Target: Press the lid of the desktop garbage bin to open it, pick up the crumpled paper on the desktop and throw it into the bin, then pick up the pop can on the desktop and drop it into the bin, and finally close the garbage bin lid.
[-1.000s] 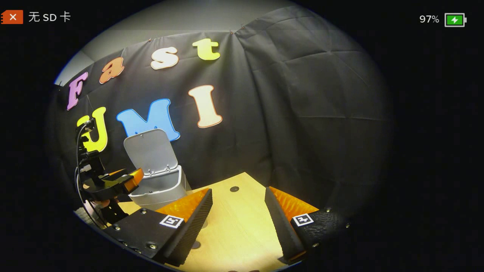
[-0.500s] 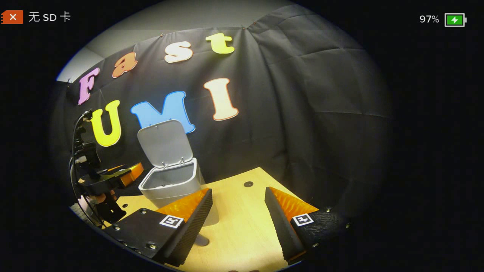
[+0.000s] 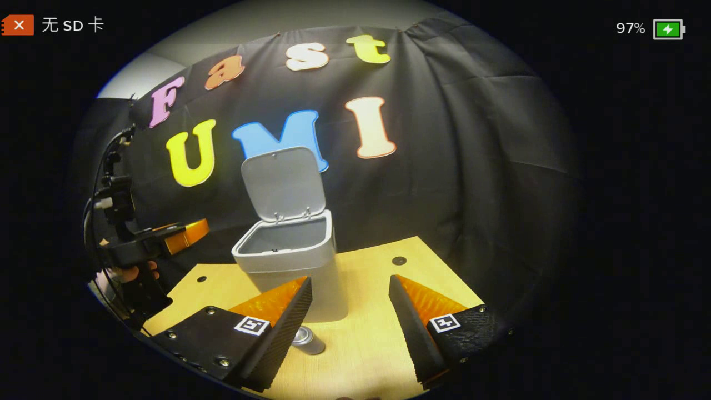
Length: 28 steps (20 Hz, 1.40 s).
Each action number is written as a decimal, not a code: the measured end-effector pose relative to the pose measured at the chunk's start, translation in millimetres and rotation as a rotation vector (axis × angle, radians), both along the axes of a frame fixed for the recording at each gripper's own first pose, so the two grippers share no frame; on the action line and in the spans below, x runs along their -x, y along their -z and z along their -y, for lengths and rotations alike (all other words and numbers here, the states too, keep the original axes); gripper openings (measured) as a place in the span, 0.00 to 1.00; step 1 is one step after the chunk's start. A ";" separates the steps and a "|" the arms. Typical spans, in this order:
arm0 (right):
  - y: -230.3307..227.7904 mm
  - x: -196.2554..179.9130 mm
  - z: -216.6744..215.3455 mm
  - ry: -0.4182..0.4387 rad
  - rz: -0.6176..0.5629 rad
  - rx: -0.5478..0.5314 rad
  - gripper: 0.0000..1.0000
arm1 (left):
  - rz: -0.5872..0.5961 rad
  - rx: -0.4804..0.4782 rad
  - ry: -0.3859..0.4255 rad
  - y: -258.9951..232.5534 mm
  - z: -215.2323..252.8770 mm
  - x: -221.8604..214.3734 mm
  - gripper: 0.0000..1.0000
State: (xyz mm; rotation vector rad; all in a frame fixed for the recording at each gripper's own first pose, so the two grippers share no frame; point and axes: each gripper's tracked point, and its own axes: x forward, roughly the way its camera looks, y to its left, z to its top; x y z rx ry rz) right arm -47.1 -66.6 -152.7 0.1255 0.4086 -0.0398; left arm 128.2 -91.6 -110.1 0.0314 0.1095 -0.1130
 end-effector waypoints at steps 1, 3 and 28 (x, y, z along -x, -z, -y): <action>5.9 -2.4 -8.0 -0.027 -0.012 0.008 0.91 | -0.001 0.005 -0.011 -0.5 -5.5 5.0 0.95; 19.9 -7.2 -23.7 -0.080 -0.039 0.022 0.94 | -0.003 0.008 -0.032 -1.0 -16.0 13.0 0.95; 192.3 -35.0 -118.6 -0.360 -0.407 0.116 0.97 | -0.038 0.006 -0.212 1.0 -102.7 73.2 1.00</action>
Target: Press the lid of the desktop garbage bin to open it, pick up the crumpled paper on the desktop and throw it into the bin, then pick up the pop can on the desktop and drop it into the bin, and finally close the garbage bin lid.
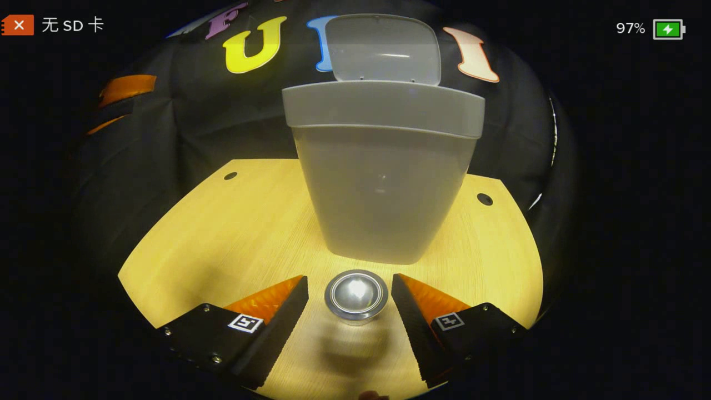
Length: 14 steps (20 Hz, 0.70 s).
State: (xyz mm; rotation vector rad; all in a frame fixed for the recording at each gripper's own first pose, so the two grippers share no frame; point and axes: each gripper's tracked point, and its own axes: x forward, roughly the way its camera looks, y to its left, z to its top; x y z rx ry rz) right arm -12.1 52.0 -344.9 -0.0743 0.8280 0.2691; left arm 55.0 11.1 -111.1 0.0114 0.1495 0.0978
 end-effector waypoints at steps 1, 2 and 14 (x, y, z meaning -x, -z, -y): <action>3.1 -1.0 -0.4 -0.004 -0.007 0.009 0.97 | -0.002 0.000 -0.008 0.5 -3.2 1.3 0.95; 7.7 -0.5 0.3 -0.006 -0.014 0.014 0.96 | -0.005 0.001 -0.015 0.7 -6.3 2.3 0.95; 28.5 -2.7 5.2 0.006 -0.068 0.052 0.84 | -0.021 0.010 -0.066 4.1 -32.2 17.3 0.88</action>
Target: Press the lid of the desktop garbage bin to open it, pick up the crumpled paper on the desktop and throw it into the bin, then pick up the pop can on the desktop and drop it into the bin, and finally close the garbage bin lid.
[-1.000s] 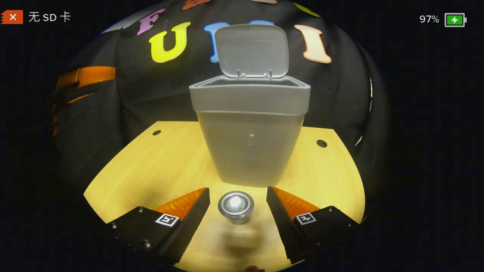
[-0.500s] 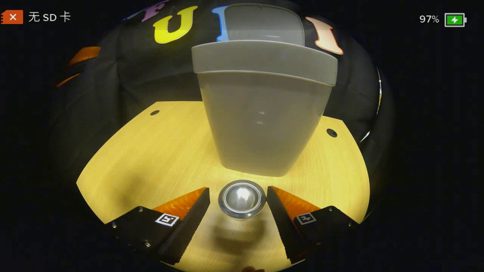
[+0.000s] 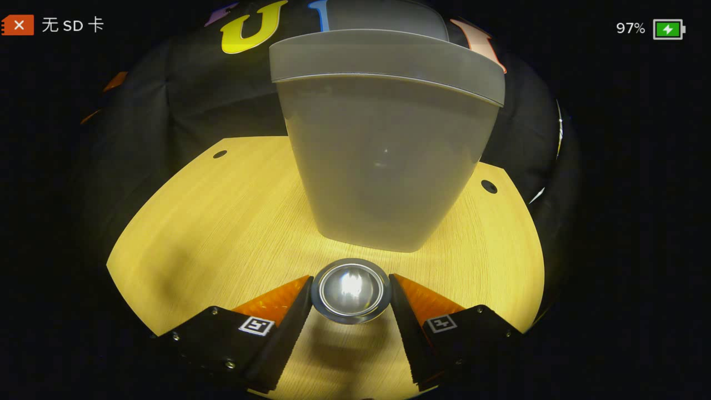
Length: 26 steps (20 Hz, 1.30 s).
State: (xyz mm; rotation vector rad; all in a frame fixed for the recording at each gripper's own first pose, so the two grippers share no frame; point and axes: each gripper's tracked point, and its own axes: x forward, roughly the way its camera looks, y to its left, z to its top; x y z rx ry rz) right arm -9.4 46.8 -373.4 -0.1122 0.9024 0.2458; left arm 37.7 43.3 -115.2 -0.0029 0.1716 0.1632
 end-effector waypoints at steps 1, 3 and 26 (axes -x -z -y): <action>-1.6 -0.2 -0.8 -0.002 0.002 -0.002 0.84 | -0.002 0.003 0.001 -0.1 -0.6 -0.3 0.88; -8.0 -4.0 0.0 -0.002 0.022 0.000 0.84 | -0.003 0.006 0.004 1.3 0.3 -1.6 0.88; -231.5 -32.4 -44.4 -0.036 0.361 -0.265 0.83 | 0.008 0.016 0.081 -1.5 29.0 -9.1 1.00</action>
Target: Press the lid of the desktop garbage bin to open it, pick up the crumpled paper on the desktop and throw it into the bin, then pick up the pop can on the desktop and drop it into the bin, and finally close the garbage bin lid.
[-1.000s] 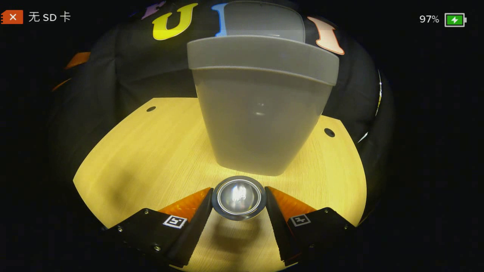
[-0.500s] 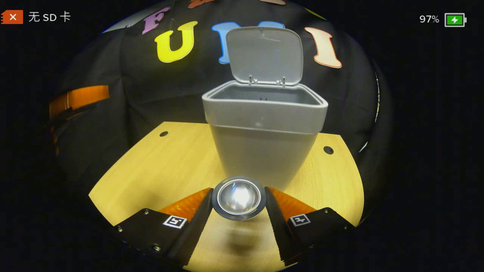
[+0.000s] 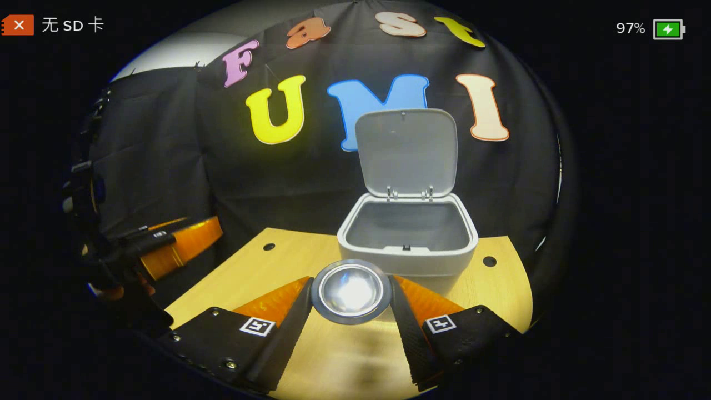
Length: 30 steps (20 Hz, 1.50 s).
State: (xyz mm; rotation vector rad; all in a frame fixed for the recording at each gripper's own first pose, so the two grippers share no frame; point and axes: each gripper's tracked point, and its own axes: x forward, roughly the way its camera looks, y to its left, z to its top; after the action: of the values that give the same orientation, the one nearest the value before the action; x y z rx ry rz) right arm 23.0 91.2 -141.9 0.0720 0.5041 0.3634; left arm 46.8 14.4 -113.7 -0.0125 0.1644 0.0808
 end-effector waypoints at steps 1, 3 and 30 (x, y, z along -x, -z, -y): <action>-9.3 -2.4 -2.6 0.001 0.016 -0.015 0.83 | 0.001 0.000 0.000 -0.2 -0.5 -0.1 0.88; -27.8 -8.7 -4.7 0.004 0.050 -0.036 0.83 | 0.001 -0.002 0.000 -0.9 -1.4 -1.7 1.00; -18.8 -118.9 62.2 0.211 0.131 0.068 0.85 | -0.022 0.009 -0.045 4.8 -22.3 -7.2 1.00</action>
State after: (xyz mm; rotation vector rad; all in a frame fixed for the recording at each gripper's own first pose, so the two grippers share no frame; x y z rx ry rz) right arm 141.9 29.0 -123.2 0.0344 0.3750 0.1434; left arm 54.0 36.7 -118.5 -0.0245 0.1861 0.1251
